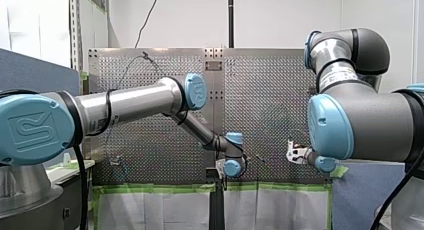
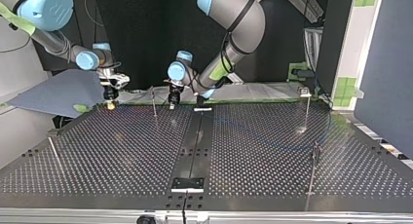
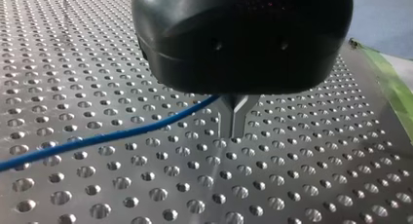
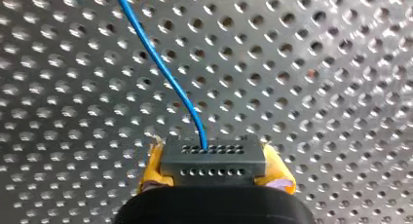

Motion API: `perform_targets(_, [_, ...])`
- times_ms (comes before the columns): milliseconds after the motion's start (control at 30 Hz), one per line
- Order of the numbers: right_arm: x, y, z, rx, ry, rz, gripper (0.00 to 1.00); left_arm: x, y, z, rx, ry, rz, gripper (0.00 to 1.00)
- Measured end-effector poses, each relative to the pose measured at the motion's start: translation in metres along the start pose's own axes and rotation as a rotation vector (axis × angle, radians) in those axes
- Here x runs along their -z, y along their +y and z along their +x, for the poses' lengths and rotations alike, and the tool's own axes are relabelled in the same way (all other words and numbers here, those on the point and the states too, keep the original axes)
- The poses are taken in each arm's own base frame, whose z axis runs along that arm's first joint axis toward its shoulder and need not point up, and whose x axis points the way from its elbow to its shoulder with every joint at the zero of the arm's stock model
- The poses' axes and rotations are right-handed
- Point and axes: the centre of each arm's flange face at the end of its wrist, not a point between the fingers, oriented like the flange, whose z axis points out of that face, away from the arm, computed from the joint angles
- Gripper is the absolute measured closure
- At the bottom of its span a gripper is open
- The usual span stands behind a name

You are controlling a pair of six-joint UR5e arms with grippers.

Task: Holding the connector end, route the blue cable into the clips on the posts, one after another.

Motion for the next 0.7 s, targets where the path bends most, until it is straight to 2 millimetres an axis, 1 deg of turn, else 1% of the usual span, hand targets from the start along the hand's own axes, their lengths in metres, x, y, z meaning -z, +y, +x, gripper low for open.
perform_targets(233, [-0.007,0.003,0.005,0.0,0.018,-0.003,1.0,-0.002,0.001,-0.002,0.0,-0.004,0.002,1.0])
perform_targets(400, [-0.01,0.003,0.006,-0.004,0.024,0.0,1.0,-0.003,-0.002,-0.004,0.006,-0.019,0.012,1.0])
perform_targets(567, [-0.013,0.006,0.008,-0.01,0.032,0.0,1.0,-0.007,-0.001,-0.009,0.014,-0.042,0.003,1.0])
perform_targets(700, [-0.015,0.009,0.004,-0.016,0.031,-0.002,1.0,-0.011,0.0,-0.013,0.017,-0.051,0.001,1.0])
